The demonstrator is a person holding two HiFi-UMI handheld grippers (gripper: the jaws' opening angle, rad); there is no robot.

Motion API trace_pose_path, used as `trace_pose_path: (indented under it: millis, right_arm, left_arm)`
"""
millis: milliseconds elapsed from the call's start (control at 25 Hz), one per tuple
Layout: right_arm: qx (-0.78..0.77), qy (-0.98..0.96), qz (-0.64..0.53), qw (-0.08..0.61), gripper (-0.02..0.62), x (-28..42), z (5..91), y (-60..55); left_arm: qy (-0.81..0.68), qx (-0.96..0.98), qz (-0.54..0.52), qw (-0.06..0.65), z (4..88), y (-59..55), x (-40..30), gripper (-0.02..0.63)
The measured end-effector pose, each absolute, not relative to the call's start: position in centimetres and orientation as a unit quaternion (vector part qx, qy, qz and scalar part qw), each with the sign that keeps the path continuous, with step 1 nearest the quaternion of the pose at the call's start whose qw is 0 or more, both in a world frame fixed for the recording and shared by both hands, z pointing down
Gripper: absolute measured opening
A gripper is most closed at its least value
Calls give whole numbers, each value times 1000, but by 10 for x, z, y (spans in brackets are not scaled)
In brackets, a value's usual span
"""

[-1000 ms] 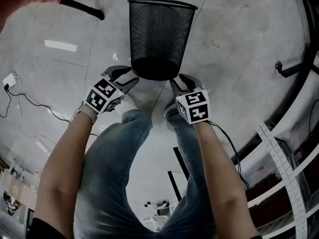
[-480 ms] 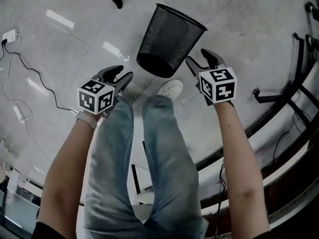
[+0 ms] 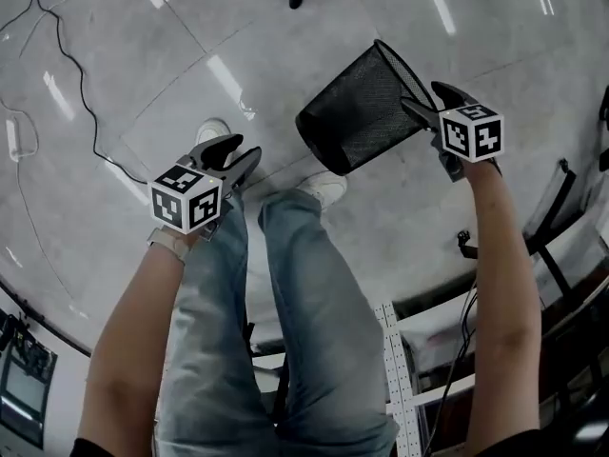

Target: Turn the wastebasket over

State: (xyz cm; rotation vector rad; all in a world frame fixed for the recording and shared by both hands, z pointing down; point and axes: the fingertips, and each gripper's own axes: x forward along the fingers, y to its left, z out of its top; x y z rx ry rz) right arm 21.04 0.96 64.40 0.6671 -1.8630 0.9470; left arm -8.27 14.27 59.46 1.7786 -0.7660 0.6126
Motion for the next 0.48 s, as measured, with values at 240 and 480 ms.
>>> trace_pose_path:
  millis: [240, 480]
  right_arm:
    - [182, -759, 442, 442, 313, 195, 648, 11]
    - [153, -770, 419, 456, 174, 181, 637, 15]
  left_arm:
    - [-343, 733, 238, 537, 599, 149, -92, 183]
    - [-345, 732, 227, 542, 597, 144, -90, 183]
